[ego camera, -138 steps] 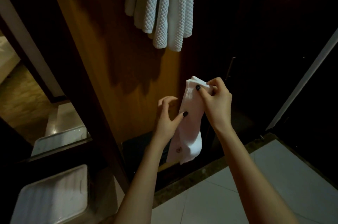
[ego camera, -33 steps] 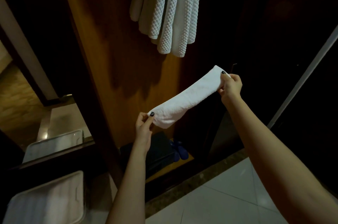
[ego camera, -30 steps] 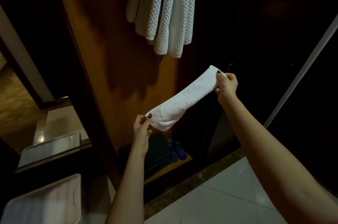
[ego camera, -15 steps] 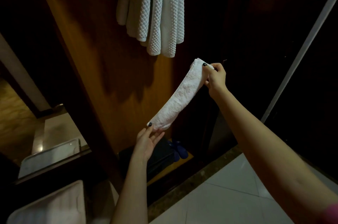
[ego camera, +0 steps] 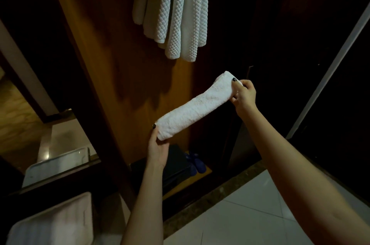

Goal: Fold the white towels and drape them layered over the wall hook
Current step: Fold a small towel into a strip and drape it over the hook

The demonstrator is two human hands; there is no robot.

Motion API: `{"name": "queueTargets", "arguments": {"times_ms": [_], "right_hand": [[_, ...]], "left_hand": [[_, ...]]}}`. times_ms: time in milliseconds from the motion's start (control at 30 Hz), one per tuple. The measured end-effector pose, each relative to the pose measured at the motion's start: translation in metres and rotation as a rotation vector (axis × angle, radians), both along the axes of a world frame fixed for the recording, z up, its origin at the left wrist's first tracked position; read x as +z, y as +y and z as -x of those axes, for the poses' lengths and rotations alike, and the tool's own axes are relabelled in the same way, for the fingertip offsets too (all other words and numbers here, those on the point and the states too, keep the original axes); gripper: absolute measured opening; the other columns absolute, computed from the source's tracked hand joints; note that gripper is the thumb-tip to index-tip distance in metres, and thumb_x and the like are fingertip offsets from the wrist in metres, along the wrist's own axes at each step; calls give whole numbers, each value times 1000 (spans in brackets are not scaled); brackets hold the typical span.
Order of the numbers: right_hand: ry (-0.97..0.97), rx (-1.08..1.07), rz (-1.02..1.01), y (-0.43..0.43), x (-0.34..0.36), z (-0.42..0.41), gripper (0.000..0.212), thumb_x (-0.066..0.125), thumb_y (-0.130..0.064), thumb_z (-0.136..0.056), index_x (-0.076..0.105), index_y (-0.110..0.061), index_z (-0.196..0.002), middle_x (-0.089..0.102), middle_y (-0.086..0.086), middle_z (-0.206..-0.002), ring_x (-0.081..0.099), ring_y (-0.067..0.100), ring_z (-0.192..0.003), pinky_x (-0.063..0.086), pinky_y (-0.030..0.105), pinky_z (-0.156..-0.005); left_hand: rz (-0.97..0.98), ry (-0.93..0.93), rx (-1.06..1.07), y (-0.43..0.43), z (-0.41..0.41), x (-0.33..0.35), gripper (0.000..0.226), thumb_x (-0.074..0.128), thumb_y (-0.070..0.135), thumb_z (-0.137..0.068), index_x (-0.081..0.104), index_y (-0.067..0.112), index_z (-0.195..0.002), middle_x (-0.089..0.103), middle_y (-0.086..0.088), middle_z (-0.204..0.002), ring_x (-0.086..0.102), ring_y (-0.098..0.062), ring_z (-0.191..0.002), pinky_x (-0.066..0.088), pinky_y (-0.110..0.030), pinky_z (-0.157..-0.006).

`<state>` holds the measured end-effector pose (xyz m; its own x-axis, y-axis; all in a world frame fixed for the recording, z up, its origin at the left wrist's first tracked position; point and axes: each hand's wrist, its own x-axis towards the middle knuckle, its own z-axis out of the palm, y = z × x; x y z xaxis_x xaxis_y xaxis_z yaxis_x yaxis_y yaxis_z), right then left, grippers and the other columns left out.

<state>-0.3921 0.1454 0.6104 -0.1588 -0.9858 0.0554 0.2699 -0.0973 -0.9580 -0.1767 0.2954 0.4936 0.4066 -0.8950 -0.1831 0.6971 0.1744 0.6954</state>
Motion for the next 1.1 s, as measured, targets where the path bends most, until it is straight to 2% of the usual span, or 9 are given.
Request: {"name": "queueTargets", "arguments": {"times_ms": [133,233,300,400,533,633,733,933,1100], "right_hand": [[3,-10,-21,0,-8,4,15,61,-14,-94,52,-18,-82,56,1,-91,61,14,-85,54,29,-63],[46,21,-33,0,-18,9,7,57,-16,-97,53,-11,-94,54,4,-93,59,14,-80,51,27,-58],[70,70,-32,1,-24,13,12,56,-16,-98,54,-6,-106,55,8,-99,59,18,-86,53,31,-64],[165,136,-4,5,-29,21,18,58,-15,-97,54,-9,-114,57,8,-106,62,19,-92,55,35,-72],[259,332,-15,10,-32,36,33,60,-15,-95,56,-6,-126,63,11,-115,66,24,-103,57,34,-78],[296,476,-77,11,-32,44,31,61,-14,-94,60,0,-123,66,18,-118,66,28,-107,57,34,-84],[346,550,-128,15,-36,47,23,61,-17,-95,62,-2,-113,66,16,-113,67,23,-102,57,34,-86],[390,396,-27,24,-49,43,4,61,-23,-96,64,-21,-97,67,1,-97,70,10,-84,57,25,-66],[390,292,8,23,-57,44,6,58,-23,-97,63,-18,-96,67,3,-96,68,13,-83,56,23,-63]], "left_hand": [[51,-37,-34,1,-8,5,30,55,33,-94,60,20,-121,69,0,-121,65,-15,-112,50,-26,-84],[51,-73,-30,2,-15,11,27,56,27,-95,60,17,-120,71,-2,-117,66,-17,-110,54,-25,-78],[13,-117,-9,4,-21,14,23,58,21,-95,62,18,-117,71,-3,-116,67,-18,-108,56,-24,-74],[-34,-241,-21,7,-27,15,22,59,21,-94,63,23,-116,68,-1,-120,65,-16,-110,54,-24,-78],[-30,-310,-25,12,-34,17,13,60,23,-94,68,31,-100,73,8,-107,68,-12,-103,54,-23,-75],[-18,-322,1,12,-38,15,12,59,20,-95,68,23,-102,73,4,-105,68,-13,-100,55,-24,-75],[-31,-343,70,11,-40,13,7,57,17,-96,64,15,-97,70,-1,-101,66,-16,-95,54,-23,-69],[-55,-521,136,10,-37,8,11,53,31,-99,62,33,-105,65,6,-115,63,-11,-104,50,-21,-75],[61,-700,72,9,-43,18,15,55,43,-92,64,44,-103,63,8,-119,61,-11,-110,51,-22,-80]]}}
